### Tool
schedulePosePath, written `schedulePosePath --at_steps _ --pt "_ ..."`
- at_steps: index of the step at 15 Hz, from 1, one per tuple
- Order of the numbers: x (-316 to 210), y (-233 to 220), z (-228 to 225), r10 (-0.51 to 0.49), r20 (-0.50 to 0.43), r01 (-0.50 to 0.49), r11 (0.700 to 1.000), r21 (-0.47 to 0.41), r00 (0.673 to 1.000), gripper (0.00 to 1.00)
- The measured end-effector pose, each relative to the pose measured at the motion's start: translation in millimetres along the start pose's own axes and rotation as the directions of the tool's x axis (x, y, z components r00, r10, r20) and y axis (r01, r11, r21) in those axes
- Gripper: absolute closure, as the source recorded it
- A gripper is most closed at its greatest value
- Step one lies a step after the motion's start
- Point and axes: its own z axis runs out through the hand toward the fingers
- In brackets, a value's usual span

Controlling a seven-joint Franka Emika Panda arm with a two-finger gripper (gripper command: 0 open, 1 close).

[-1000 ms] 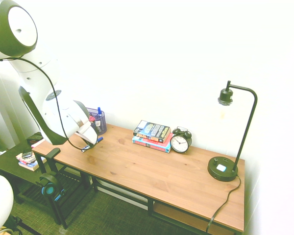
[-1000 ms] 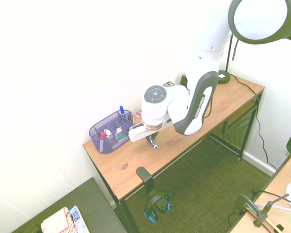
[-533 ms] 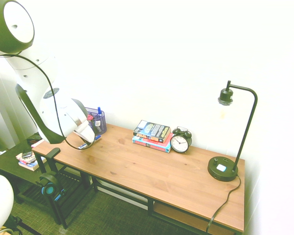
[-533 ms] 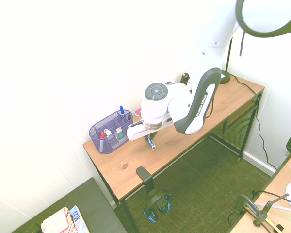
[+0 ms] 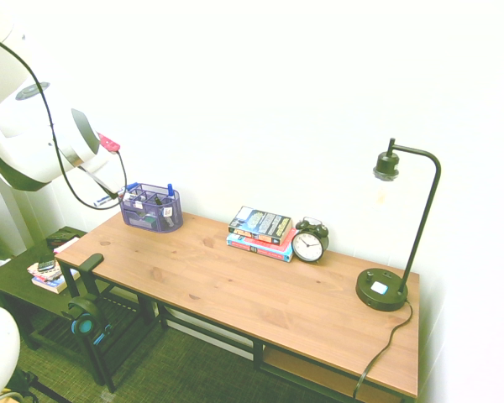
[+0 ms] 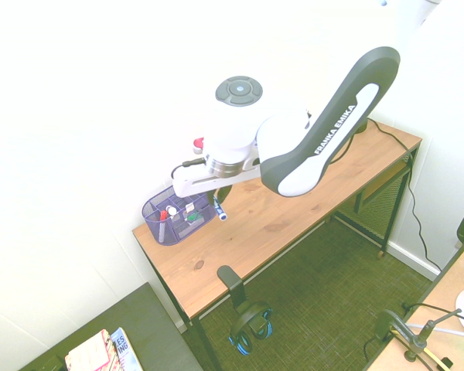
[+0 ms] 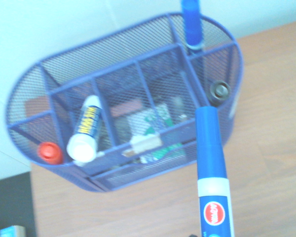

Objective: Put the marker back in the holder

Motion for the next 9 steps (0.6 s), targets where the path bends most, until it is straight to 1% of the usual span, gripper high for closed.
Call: schedulePosePath --at_steps 1,3,5,6,7,9 --pt "-13 -14 1 0.018 0.021 -0.018 1.000 0.013 1.000 1.00" --pt "-39 -46 16 0.133 0.085 -0.135 0.991 0.015 0.987 1.00" --pt "-55 -76 35 0.258 0.146 -0.261 0.965 0.000 0.955 1.00" --pt "-53 -90 40 0.324 0.172 -0.328 0.945 -0.006 0.930 1.00" --pt "-46 -104 41 0.394 0.197 -0.399 0.917 -0.014 0.898 1.00" --pt "-22 -120 43 0.520 0.241 -0.527 0.849 -0.043 0.819 1.00"
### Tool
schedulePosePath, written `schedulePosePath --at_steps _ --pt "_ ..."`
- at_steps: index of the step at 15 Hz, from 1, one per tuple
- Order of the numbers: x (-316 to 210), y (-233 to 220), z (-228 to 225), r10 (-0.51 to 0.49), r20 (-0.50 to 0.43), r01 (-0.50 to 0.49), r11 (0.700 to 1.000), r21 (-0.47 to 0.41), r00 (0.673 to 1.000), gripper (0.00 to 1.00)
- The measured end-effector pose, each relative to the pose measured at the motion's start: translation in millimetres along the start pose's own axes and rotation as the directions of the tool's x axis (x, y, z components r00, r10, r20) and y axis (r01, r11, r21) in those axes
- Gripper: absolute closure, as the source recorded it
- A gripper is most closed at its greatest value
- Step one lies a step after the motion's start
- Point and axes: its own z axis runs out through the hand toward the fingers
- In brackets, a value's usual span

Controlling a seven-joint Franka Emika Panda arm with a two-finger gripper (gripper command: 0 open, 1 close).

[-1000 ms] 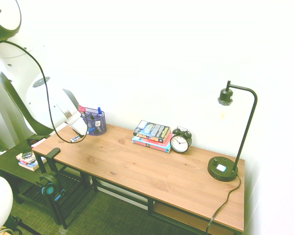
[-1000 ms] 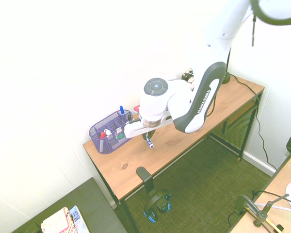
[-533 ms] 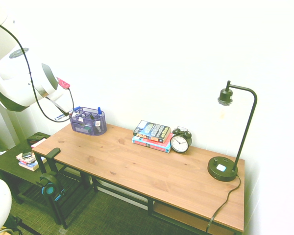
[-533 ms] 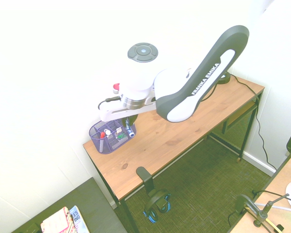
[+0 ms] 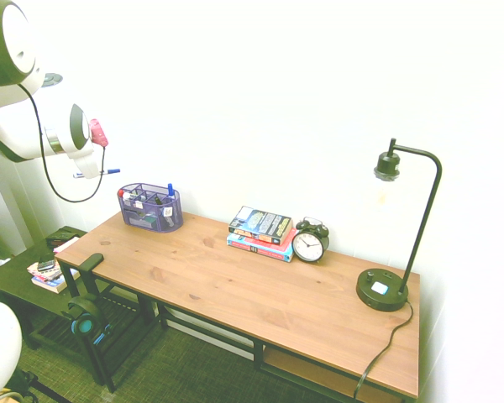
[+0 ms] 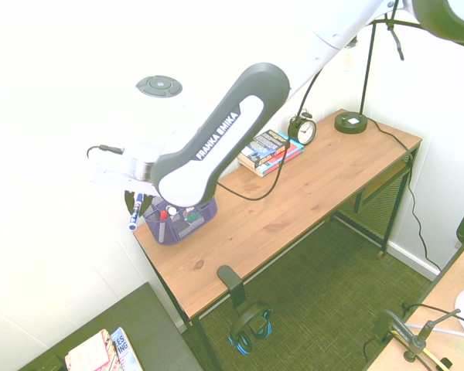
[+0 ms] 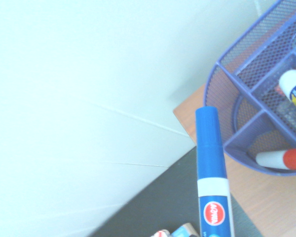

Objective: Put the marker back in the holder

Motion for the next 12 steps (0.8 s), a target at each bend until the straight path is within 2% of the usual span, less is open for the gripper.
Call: schedulePosePath --at_steps 2,5,7,10,12 --pt "18 -10 3 0.144 0.038 -0.144 0.989 -0.012 0.989 1.00" --pt "30 5 26 0.343 0.097 -0.341 0.939 -0.039 0.934 1.00" --pt "28 19 40 0.460 0.144 -0.456 0.888 -0.058 0.876 1.00" --pt "29 27 48 0.607 0.223 -0.607 0.791 -0.074 0.763 1.00" --pt "35 25 49 0.651 0.259 -0.656 0.751 -0.079 0.714 1.00"
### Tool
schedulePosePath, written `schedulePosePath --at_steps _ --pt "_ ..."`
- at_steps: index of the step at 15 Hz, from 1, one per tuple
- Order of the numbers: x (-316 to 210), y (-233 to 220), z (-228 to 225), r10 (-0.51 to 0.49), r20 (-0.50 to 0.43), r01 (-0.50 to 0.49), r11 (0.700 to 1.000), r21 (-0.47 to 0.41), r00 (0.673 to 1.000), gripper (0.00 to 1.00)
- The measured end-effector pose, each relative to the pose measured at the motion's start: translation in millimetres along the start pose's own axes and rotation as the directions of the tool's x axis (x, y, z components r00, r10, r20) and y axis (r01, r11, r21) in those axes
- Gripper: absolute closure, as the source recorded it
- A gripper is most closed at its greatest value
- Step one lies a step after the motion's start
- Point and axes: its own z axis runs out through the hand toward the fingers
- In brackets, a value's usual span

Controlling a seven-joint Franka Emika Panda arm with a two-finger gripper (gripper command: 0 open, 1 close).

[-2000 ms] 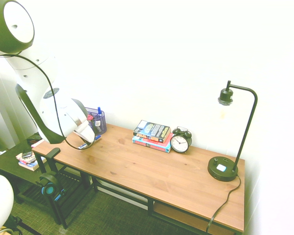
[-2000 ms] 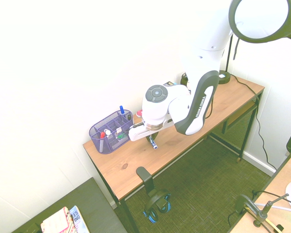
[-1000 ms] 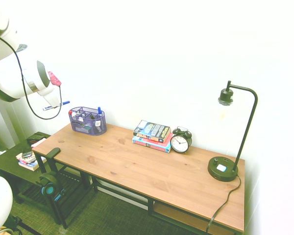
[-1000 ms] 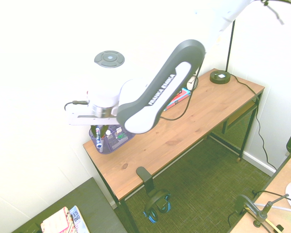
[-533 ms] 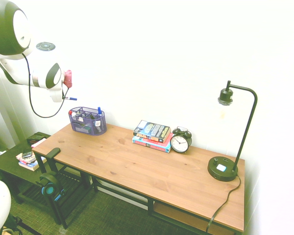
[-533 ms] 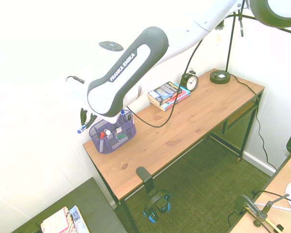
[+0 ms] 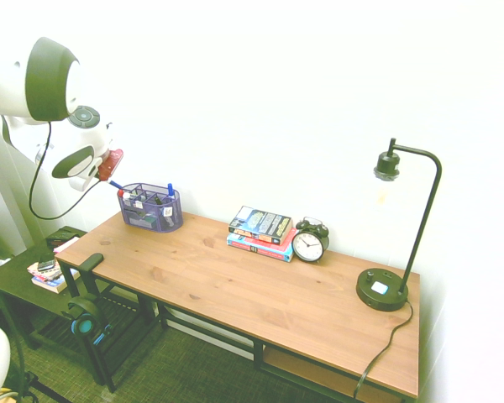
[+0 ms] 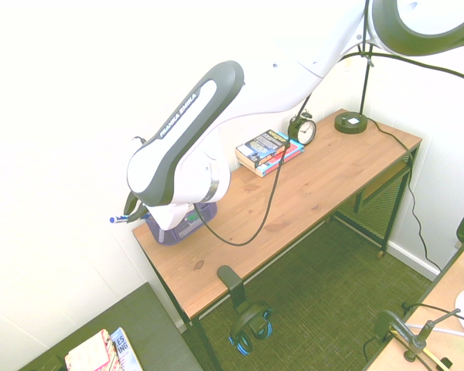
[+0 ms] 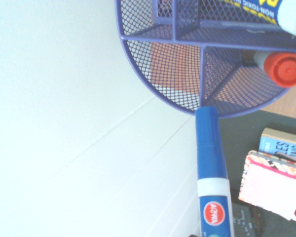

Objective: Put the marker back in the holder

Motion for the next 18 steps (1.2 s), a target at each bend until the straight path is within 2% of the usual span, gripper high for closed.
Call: schedulePosePath --at_steps 2,3,18 --pt "8 -8 2 0.018 0.001 -0.018 1.000 0.003 1.000 1.00" --pt "13 -11 4 0.022 -0.001 -0.022 1.000 0.003 1.000 0.00" --pt "32 -31 -5 0.055 0.010 -0.056 0.998 0.039 0.998 0.00"
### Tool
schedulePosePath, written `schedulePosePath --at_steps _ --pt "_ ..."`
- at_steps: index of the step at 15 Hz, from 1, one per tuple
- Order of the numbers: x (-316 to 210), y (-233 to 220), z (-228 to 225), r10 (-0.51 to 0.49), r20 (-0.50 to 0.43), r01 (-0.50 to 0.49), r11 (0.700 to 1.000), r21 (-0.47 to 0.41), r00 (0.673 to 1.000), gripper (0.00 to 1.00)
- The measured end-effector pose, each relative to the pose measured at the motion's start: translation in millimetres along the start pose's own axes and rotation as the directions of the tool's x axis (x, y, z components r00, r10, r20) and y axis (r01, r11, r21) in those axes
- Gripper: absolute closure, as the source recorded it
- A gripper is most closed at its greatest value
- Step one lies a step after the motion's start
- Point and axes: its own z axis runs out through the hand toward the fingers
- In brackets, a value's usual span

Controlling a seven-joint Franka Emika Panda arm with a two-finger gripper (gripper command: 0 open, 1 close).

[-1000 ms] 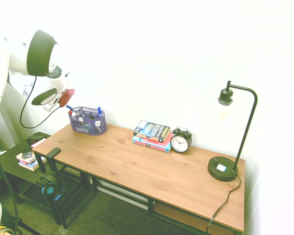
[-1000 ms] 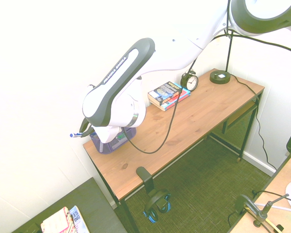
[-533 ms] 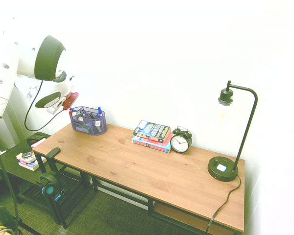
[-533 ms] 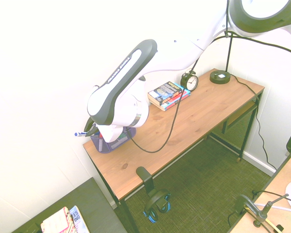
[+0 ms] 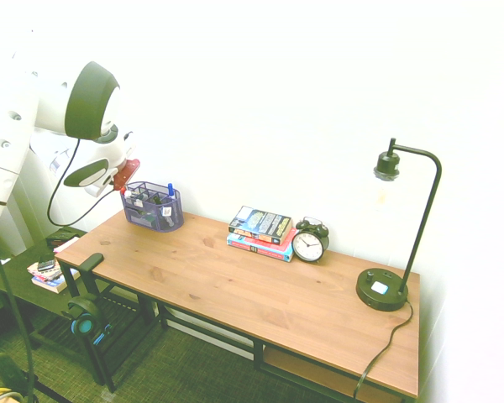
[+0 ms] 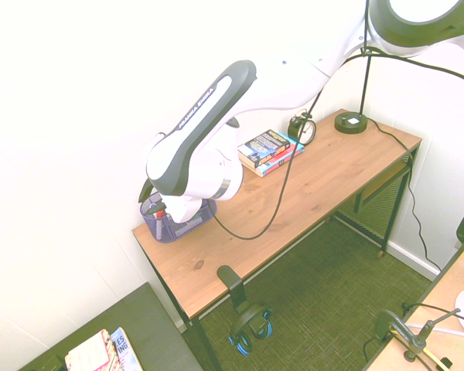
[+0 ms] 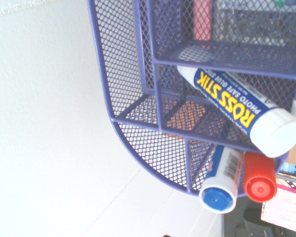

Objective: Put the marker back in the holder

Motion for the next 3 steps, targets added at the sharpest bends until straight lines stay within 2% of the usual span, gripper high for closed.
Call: schedulePosePath --at_steps 3 --pt "-19 -4 -16 -0.050 0.025 0.050 0.998 0.032 0.998 0.00"
